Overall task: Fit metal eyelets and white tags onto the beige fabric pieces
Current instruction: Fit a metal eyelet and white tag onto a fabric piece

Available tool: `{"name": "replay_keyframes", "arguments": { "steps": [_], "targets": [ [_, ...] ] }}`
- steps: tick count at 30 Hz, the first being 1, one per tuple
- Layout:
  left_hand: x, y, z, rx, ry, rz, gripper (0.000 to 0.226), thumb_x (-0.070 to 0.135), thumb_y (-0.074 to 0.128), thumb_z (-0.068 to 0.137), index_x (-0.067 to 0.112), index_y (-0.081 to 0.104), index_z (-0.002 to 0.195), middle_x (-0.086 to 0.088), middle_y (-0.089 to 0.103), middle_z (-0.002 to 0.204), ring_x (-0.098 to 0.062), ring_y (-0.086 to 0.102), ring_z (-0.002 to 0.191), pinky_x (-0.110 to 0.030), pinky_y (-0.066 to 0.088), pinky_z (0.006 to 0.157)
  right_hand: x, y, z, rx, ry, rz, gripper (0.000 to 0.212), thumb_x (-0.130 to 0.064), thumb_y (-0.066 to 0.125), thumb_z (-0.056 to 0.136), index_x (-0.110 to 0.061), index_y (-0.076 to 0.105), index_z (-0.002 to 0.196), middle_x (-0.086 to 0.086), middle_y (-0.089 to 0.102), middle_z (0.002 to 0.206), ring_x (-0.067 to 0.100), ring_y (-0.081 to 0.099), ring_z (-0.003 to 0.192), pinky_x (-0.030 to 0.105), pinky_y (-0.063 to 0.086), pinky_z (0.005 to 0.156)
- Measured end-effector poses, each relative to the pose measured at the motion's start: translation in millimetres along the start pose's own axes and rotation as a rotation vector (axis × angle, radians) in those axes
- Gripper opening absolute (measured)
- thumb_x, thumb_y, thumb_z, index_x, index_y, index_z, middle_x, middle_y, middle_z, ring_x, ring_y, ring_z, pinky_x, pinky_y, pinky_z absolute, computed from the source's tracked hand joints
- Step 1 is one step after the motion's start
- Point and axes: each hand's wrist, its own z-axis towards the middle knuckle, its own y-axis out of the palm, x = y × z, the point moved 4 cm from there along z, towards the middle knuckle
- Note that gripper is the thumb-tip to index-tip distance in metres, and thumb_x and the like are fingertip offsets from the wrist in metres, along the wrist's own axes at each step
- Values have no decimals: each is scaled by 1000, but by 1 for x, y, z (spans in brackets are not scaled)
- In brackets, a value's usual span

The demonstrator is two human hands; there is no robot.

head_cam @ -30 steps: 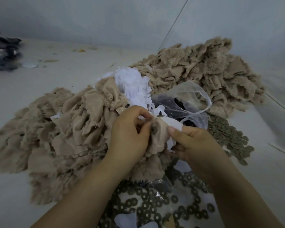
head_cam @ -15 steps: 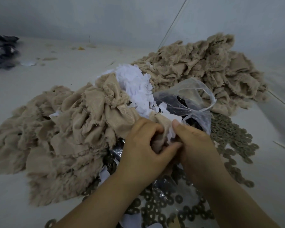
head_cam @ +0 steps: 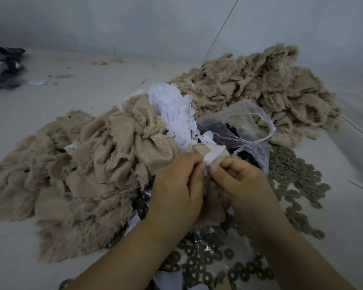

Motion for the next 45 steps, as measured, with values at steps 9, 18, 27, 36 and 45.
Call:
{"name": "replay_keyframes", "arguments": {
  "steps": [9, 18, 27, 36, 45],
  "targets": [
    [-6, -5, -4, -27, 87, 113, 13, 3, 54, 95, -2, 66, 96, -9, 64, 88, -17, 57, 80, -25, 47, 73, 16, -2, 6, 45, 135, 258, 24, -20, 47, 104, -10, 67, 99, 20, 74, 100, 37, 71, 97, 41, 61, 75],
    [1, 3, -4, -104, 142, 45, 6, -4, 62, 89, -3, 67, 86, -10, 60, 87, -20, 57, 78, -28, 48, 72, 14, 7, 3, -45, 103, 252, 13, -25, 62, 87, -23, 72, 79, 11, 66, 74, 20, 63, 71, 31, 56, 67],
    [-3, -6, -1, -9, 139, 102, 9, -11, 63, 84, -6, 70, 86, -12, 55, 86, -15, 48, 76, -18, 41, 69, 17, 8, 5, -103, 124, 485, 32, -16, 41, 104, -8, 69, 118, 16, 73, 112, 26, 71, 103, 31, 59, 79],
    [-3, 0, -1, -70, 193, 37, 18, -9, 56, 87, -7, 73, 93, -17, 57, 94, -21, 55, 80, -23, 46, 71, 11, 9, 1, -93, 94, 404, 45, -37, 54, 98, 5, 63, 114, 34, 65, 104, 40, 66, 103, 46, 56, 90],
    [-21, -3, -2, -14, -417, -435, 11, 22, 74, 78, 17, 72, 88, 0, 67, 82, -10, 64, 75, -23, 54, 66, 14, 9, 3, -95, 83, 371, 36, -30, 52, 101, -3, 66, 121, 24, 70, 115, 40, 67, 109, 50, 55, 93]
  ]
}}
